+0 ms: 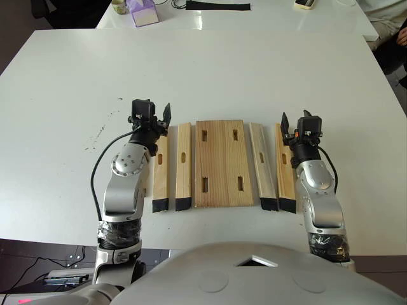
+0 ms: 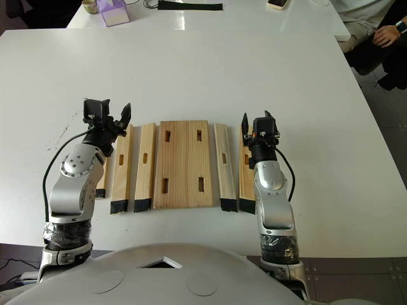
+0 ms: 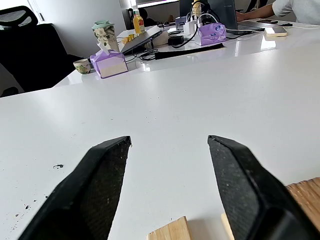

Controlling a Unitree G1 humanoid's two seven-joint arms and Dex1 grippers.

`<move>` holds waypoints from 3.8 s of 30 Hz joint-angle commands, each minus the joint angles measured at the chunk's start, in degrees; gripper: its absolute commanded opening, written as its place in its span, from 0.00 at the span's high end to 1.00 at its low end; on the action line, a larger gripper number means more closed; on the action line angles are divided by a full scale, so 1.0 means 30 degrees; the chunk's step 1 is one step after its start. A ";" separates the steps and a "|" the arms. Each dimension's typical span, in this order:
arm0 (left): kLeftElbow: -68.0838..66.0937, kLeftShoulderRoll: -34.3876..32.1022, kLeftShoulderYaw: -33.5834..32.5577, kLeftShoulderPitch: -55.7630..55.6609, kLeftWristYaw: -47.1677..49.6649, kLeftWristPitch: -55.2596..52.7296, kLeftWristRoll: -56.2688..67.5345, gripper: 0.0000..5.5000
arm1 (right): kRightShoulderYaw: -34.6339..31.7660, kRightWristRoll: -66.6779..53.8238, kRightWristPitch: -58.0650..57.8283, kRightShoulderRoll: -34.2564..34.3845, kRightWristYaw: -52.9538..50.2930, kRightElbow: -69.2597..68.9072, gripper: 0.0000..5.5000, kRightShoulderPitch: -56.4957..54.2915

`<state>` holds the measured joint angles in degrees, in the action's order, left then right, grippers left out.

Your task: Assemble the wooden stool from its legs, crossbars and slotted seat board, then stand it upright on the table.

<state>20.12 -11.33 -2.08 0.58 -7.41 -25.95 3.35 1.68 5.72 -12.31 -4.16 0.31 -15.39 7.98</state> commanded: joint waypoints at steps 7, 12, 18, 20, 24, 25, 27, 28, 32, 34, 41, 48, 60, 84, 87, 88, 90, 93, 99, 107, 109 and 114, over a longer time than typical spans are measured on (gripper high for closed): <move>0.0210 -0.0048 0.0093 0.0023 0.0163 -0.0174 -0.0261 0.48 | -0.0040 0.0063 -0.0318 -0.0127 -0.0011 -0.0137 0.49 -0.0145; 0.0277 -0.0071 0.0188 -0.0026 0.0206 -0.0332 -0.0364 0.48 | 0.0041 0.0096 -0.0315 -0.0053 -0.0104 -0.0243 0.49 -0.0061; 0.0513 -0.0273 0.0035 -0.0100 0.0341 -0.1018 -0.0732 0.48 | 0.0101 0.0154 -0.0371 -0.0054 -0.0186 -0.0538 0.49 0.0124; 0.0734 -0.0301 0.0031 -0.0120 0.0465 -0.1321 -0.0895 0.48 | -0.0034 0.0101 -0.0425 -0.0211 -0.0108 -0.0601 0.49 0.0080; 0.1072 -0.0170 0.0133 -0.0390 0.0832 -0.2344 -0.1269 0.48 | -0.0297 0.0032 -0.0490 -0.0567 0.0070 -0.0459 0.49 -0.0353; 0.1119 -0.0128 0.0105 -0.0426 0.0912 -0.2580 -0.1301 0.48 | -0.0364 0.0004 -0.0530 -0.0606 0.0080 -0.0445 0.49 -0.0486; 0.1188 -0.0087 0.0068 -0.0451 0.0980 -0.2794 -0.1311 0.48 | -0.0425 -0.0044 -0.0605 -0.0611 0.0064 -0.0497 0.49 -0.0606; 0.1225 -0.0082 0.0060 -0.0452 0.1007 -0.2879 -0.1328 0.48 | -0.0415 -0.0037 -0.0624 -0.0587 0.0051 -0.0533 0.49 -0.0609; 0.1256 -0.0062 -0.0022 -0.0446 0.1136 -0.2986 -0.1389 0.48 | -0.0235 0.0030 -0.0600 -0.0423 0.0029 -0.0671 0.49 -0.0405; 0.1100 -0.0171 -0.0103 -0.0402 0.1196 -0.2807 -0.1531 0.48 | -0.0213 0.0048 -0.0587 -0.0372 -0.0015 -0.0672 0.49 -0.0334; 0.2171 -0.1429 0.0024 0.0540 -0.0347 -0.3796 -0.1290 0.48 | -0.0340 0.0134 -0.0516 -0.0180 -0.0334 -0.0934 0.49 0.0017; 0.6317 -0.7515 -0.3701 0.2476 -0.6384 -1.0968 0.2180 0.48 | -0.0255 0.0648 -0.2197 0.1516 -0.2183 -0.5230 0.49 0.2510; 0.7533 -1.1251 -0.5580 0.2006 -0.8721 -2.0614 0.6367 0.48 | -0.0006 0.1630 -0.3118 0.2866 -0.3715 -0.8521 0.49 0.5343; 0.5452 -0.5522 -0.4478 0.8811 -0.4775 -1.5254 0.4958 0.53 | -0.1337 0.1208 -0.4406 0.1274 -0.1368 -0.7467 0.49 0.2829; 0.5122 -0.4738 -0.4257 1.0037 -0.4830 -1.4324 0.5239 0.61 | -0.1442 0.1172 -0.4546 0.1071 -0.1123 -0.7407 0.49 0.2574; 0.4991 -0.4609 -0.4164 1.0303 -0.4774 -1.4132 0.5244 0.63 | -0.1478 0.1157 -0.4595 0.1010 -0.1044 -0.7402 0.49 0.2511; 0.4740 -0.4358 -0.4173 1.0599 -0.4638 -1.3733 0.5229 0.66 | -0.1540 0.1150 -0.4718 0.0870 -0.0871 -0.7432 0.49 0.2367; 0.3956 -0.4315 -0.4135 1.0575 -0.4351 -1.2840 0.4920 0.73 | -0.1639 0.1124 -0.4859 0.0659 -0.0672 -0.7405 0.49 0.2075; 0.2124 -0.4095 -0.4747 0.8916 -0.3702 -1.2149 0.4851 0.76 | -0.1667 0.1059 -0.5021 0.0467 -0.0550 -0.7263 0.49 0.1666; 0.0753 -0.4154 -0.6431 0.1861 -0.4184 -0.8075 0.6325 0.76 | -0.2555 0.0931 -0.4924 -0.0191 -0.0303 -0.6982 0.49 0.1073; 0.0869 -0.3857 -0.7114 -0.0380 -0.4267 -0.6358 0.7155 0.76 | -0.3064 0.0647 -0.4728 -0.0773 0.0128 -0.6804 0.49 0.0575; 0.2564 -0.4105 -0.7657 -0.4149 -0.5808 -0.5808 1.1151 0.76 | -0.4899 -0.4687 -0.5633 -0.1095 0.3191 -0.7097 0.49 -0.1623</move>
<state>24.94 -22.92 -24.18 -7.99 -21.80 -42.09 30.03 -10.28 0.93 -26.89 -7.56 4.99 -35.66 6.65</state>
